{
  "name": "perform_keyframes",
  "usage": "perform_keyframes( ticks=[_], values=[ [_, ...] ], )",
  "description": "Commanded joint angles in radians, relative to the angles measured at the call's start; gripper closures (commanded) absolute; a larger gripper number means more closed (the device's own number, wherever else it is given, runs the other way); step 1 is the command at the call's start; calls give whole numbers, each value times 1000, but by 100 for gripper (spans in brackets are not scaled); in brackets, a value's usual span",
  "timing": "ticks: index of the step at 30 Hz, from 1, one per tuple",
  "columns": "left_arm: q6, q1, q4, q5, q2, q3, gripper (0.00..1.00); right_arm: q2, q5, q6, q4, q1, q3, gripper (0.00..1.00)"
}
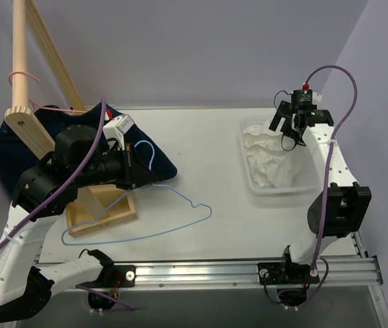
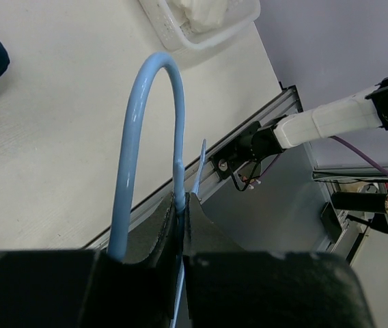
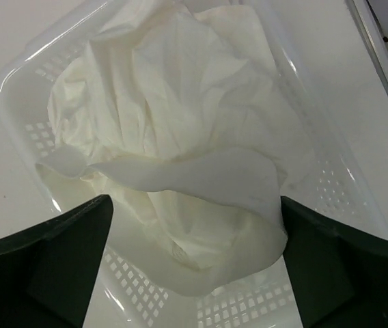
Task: Remove the skirt from the hanger
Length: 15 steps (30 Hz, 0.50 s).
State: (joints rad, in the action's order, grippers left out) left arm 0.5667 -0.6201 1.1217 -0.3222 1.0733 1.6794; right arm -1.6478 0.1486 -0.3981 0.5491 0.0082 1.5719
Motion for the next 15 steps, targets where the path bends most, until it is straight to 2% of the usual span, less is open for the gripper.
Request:
perform_keyframes(
  ticks=[1,4,15],
  values=[
    [-19,-1,3,9,-3,20,98,39,75,33,97,9,106,0],
    [-36,-1,7,17,2,20,98,69,30,19,126,6,135,0],
    [-70,0,-11,3,57,45,98,313,-521,-4,74,1,14,0]
  ],
)
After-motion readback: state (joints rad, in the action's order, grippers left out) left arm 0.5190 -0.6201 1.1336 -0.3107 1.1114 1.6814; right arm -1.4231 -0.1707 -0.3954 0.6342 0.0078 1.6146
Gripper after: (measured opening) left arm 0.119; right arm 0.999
